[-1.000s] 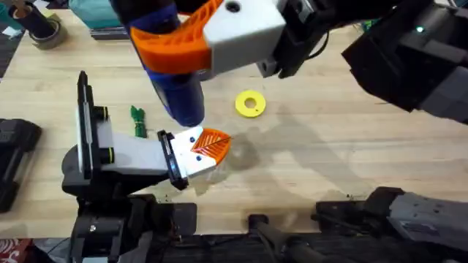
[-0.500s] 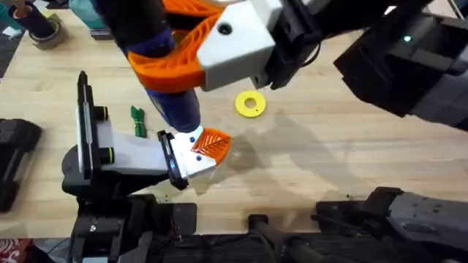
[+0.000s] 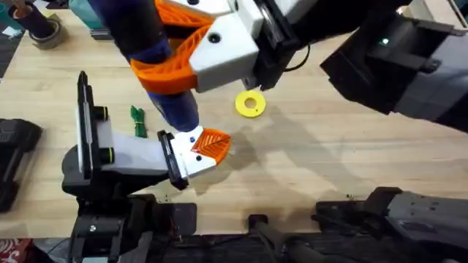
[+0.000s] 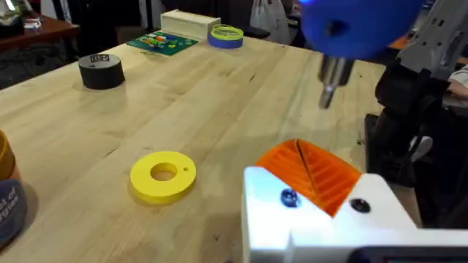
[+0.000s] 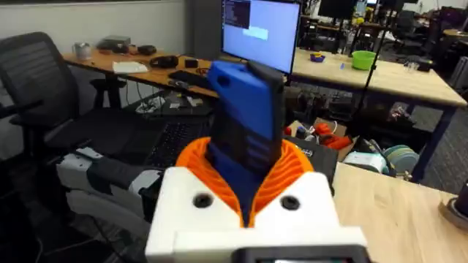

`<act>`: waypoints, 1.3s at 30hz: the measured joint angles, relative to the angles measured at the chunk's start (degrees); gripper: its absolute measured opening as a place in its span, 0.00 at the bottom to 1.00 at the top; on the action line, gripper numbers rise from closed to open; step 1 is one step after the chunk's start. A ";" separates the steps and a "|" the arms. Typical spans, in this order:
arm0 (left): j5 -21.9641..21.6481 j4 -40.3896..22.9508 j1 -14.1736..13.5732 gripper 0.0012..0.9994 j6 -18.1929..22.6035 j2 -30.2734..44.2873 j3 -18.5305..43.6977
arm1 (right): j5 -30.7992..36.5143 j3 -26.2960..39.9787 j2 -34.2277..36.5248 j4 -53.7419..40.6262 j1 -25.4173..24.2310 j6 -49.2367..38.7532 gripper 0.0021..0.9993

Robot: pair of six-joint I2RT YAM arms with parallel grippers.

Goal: Pick up the gripper from the table and insert it into the empty holder that is missing its gripper. Then pick up a screw, insert it into the mounting hole, and use the screwdriver to tighten it. Finally, clean up the table by picking up the vegetable and placing it into the bucket.

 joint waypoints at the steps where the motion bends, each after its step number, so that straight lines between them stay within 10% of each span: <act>1: 0.02 0.00 0.00 0.00 0.00 0.00 -0.01 | 0.00 -0.06 0.00 0.01 0.00 -0.06 0.02; 39: 0.00 0.00 0.00 0.00 0.00 0.00 0.00 | 2.78 -5.95 2.27 7.77 0.46 1.53 0.02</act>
